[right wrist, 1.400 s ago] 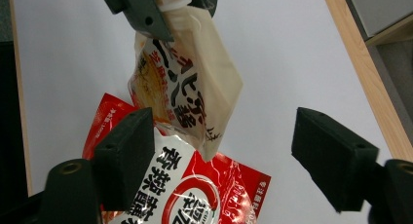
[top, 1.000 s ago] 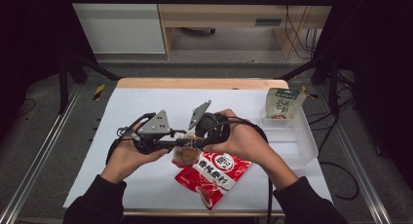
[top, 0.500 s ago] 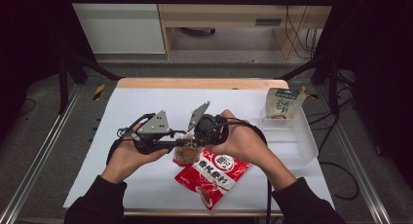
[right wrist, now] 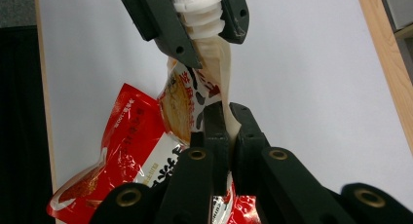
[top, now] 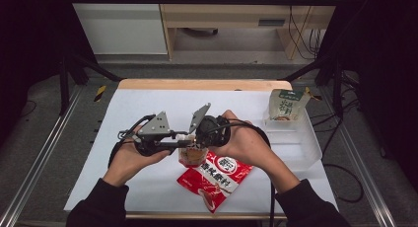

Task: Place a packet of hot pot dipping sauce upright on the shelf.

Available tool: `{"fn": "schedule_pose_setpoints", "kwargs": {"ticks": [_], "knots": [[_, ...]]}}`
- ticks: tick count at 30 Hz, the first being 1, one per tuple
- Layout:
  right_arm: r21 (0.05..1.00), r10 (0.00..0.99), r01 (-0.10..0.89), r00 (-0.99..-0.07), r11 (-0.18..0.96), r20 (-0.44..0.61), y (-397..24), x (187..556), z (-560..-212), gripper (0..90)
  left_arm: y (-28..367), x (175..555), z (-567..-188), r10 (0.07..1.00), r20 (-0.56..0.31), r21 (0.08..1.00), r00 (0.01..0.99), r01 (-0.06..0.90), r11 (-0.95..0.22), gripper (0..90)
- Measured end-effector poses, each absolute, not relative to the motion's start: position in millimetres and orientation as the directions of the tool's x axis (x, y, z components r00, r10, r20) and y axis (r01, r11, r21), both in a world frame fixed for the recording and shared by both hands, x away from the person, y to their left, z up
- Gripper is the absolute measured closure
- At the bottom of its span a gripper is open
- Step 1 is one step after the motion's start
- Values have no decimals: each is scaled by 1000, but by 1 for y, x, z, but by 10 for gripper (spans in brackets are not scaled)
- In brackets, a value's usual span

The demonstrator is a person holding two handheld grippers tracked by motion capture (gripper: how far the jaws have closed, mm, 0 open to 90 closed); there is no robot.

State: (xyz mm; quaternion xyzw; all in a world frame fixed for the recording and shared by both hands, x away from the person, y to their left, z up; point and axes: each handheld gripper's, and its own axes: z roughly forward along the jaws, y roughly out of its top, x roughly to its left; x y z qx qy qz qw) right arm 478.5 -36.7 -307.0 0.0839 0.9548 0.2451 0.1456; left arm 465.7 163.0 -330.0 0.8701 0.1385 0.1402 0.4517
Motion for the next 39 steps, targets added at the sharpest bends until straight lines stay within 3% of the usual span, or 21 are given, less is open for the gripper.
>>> {"fn": "schedule_pose_setpoints", "kwargs": {"ticks": [9, 14, 24, 39], "knots": [[487, 241, 89, -936, 869, -257, -45, 481, -295, 878, 168, 460, -336, 415, 129, 866, 901, 101, -490, 323], [498, 254, 87, -926, 863, -278, -53, 484, -281, 878, 178, 455, -341, 457, 131, 875, 880, 114, -470, 220], [500, 271, 79, -906, 863, -325, -70, 488, -255, 878, 213, 441, -384, 558, 103, 849, 823, 219, -480, 95], [523, 317, 92, -878, 848, -359, -120, 493, -245, 878, 268, 442, -431, 710, 43, 861, 703, 334, -383, 71]]}}
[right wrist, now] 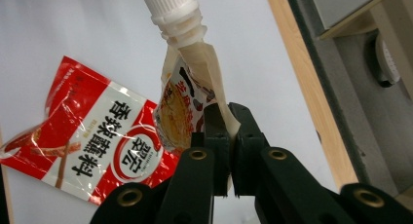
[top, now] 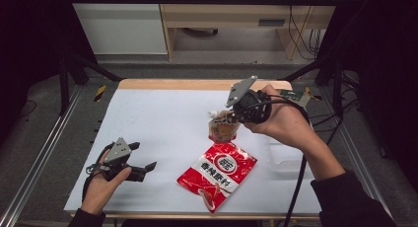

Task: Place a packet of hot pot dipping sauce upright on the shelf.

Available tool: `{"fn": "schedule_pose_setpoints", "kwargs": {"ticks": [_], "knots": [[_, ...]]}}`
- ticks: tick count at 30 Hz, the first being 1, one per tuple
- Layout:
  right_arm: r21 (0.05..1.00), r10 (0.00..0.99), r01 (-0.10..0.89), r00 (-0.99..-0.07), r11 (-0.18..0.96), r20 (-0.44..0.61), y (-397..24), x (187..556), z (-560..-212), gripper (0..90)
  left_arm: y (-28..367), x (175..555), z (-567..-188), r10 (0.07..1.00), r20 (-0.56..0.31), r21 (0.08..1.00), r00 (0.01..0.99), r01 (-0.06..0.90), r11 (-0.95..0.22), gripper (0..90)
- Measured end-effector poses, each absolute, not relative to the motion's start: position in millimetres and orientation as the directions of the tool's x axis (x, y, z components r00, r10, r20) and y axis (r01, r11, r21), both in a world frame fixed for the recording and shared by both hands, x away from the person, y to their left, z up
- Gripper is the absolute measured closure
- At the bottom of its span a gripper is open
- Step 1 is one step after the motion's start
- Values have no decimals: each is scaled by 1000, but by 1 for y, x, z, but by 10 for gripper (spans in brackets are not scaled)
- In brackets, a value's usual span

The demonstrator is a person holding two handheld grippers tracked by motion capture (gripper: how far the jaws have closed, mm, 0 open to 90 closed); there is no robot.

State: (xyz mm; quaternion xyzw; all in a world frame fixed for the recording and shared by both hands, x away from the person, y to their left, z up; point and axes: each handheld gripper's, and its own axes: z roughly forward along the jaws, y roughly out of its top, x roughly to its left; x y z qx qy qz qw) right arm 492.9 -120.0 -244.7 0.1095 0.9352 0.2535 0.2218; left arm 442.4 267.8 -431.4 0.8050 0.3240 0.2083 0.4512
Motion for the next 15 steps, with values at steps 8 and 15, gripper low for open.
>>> {"fn": "schedule_pose_setpoints", "kwargs": {"ticks": [8, 15], "knots": [[515, 339, 93, -849, 852, -406, -153, 495, -230, 879, 280, 443, -436, 751, 59, 865, 658, 342, -367, 71], [531, 372, 103, -824, 841, -429, -183, 495, -223, 878, 277, 443, -439, 754, 77, 856, 653, 345, -386, 70]]}}
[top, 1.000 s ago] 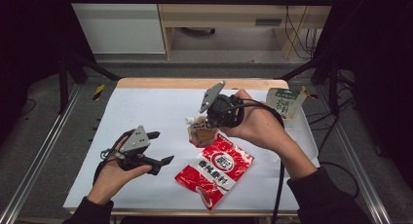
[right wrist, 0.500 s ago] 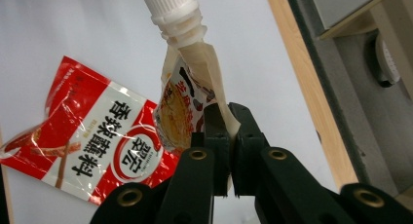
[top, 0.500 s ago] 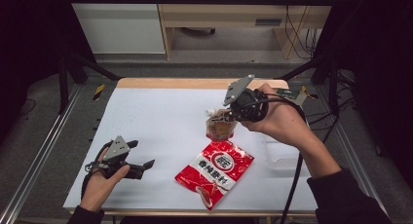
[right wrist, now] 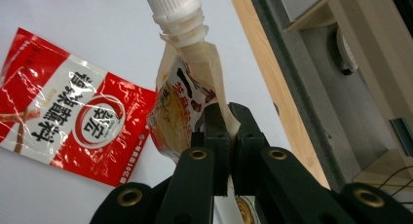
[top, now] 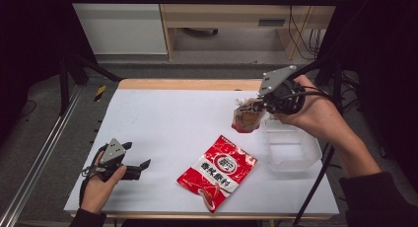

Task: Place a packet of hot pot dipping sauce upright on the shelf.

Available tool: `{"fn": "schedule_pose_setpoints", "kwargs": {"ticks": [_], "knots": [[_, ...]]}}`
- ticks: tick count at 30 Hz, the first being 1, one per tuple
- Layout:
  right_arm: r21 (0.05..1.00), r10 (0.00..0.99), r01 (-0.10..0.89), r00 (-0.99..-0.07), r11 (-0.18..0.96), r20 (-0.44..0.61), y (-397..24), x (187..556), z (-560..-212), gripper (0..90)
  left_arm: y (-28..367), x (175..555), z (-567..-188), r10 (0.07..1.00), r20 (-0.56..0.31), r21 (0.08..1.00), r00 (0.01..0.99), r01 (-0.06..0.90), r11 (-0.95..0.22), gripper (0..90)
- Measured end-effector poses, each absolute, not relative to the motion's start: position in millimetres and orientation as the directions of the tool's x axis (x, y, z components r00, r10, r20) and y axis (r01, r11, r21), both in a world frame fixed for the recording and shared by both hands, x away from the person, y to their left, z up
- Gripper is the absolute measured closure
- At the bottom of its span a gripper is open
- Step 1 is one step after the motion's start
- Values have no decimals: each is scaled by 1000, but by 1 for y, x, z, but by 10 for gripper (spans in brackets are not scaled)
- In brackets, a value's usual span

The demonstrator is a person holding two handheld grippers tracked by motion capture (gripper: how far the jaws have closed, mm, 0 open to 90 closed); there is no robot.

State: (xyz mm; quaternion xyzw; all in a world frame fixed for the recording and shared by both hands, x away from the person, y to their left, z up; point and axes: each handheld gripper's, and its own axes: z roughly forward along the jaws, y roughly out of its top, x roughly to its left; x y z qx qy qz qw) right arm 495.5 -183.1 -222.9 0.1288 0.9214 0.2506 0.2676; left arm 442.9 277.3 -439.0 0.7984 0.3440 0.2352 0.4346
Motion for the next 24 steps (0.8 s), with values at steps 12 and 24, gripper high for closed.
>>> {"fn": "schedule_pose_setpoints", "kwargs": {"ticks": [12, 24], "knots": [[543, 421, 134, -789, 829, -447, -221, 495, -221, 878, 279, 443, -441, 757, 74, 852, 649, 354, -387, 69], [511, 456, 193, -762, 838, -461, -253, 507, -236, 878, 276, 443, -441, 749, 88, 843, 657, 351, -408, 67]]}}
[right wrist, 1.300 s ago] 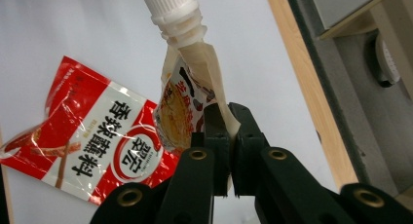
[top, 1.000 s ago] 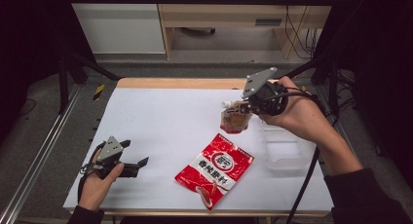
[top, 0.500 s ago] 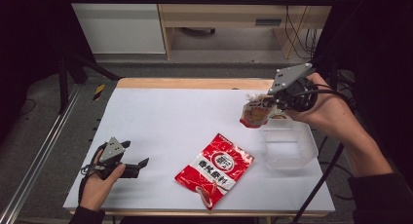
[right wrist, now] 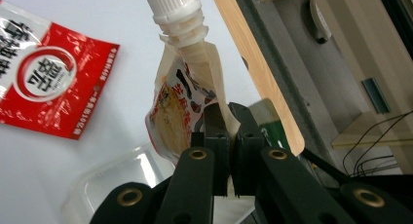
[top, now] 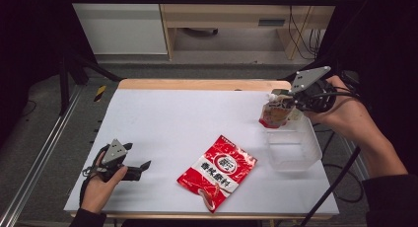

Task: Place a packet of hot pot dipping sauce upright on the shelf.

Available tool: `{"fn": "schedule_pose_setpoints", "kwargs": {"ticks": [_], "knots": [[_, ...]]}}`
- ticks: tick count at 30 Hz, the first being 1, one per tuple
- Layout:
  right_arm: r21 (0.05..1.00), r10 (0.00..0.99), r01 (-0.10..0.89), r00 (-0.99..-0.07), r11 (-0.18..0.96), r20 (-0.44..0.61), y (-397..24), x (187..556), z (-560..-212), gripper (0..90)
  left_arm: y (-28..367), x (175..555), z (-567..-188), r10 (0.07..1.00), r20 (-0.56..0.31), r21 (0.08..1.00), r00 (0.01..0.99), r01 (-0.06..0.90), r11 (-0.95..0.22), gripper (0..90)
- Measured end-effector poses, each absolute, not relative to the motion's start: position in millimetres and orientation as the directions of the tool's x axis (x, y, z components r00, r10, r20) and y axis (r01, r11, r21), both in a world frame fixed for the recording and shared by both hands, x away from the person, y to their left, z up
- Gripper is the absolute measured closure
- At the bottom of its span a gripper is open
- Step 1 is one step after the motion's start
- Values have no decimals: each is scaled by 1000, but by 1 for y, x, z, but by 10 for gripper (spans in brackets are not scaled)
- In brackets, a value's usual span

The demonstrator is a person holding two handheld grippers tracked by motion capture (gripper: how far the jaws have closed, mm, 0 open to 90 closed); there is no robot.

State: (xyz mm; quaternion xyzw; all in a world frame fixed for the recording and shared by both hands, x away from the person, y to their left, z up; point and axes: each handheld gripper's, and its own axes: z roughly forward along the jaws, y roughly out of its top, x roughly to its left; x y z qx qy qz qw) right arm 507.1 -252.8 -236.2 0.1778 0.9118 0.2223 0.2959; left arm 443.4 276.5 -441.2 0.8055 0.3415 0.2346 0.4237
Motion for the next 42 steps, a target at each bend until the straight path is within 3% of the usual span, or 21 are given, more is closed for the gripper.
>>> {"fn": "schedule_pose_setpoints", "kwargs": {"ticks": [16, 42], "knots": [[498, 516, 279, -737, 821, -437, -290, 537, -272, 877, 276, 443, -443, 745, 95, 836, 661, 354, -420, 64], [490, 519, 298, -748, 820, -414, -292, 552, -289, 875, 273, 443, -444, 729, 91, 831, 679, 352, -431, 62]]}}
